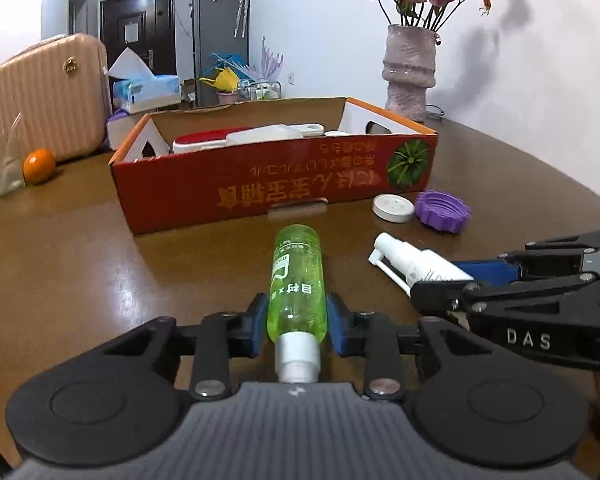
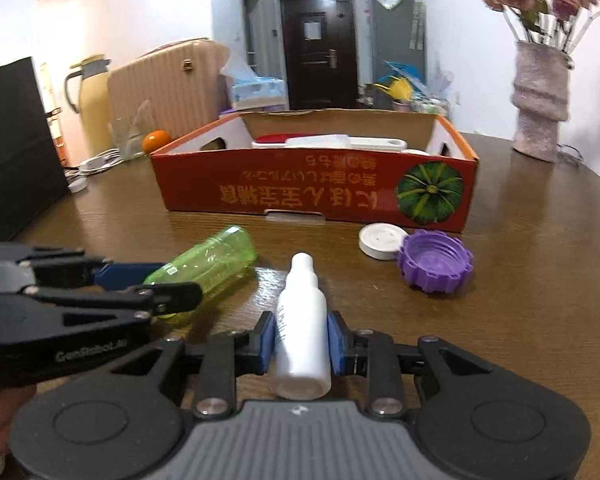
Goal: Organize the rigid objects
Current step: 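Lift the green bottle with the left tool while the right tool lifts the white spray bottle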
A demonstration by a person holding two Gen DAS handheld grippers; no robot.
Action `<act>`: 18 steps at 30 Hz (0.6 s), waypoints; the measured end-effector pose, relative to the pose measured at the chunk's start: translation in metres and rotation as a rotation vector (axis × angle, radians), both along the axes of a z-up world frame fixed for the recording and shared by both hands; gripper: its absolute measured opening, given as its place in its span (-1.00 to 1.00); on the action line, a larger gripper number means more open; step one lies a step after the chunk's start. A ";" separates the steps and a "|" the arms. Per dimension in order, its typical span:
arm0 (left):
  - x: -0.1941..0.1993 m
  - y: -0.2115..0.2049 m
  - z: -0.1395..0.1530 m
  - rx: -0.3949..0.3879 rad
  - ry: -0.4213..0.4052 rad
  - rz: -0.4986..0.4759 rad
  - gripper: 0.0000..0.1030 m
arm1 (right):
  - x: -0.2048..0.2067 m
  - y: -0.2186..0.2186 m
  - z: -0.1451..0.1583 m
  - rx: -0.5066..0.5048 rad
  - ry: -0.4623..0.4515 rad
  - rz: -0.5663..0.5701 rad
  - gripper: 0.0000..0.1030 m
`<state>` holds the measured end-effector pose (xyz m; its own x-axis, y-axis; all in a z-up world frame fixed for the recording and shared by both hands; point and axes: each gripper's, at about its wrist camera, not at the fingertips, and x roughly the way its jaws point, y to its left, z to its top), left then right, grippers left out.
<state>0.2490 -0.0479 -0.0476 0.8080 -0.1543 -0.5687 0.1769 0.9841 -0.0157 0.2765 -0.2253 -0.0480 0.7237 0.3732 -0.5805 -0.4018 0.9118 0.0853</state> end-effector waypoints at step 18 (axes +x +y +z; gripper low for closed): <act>-0.109 0.031 0.036 -0.122 -0.116 0.048 -0.40 | -0.109 -0.014 0.034 0.106 -0.089 -0.076 -0.48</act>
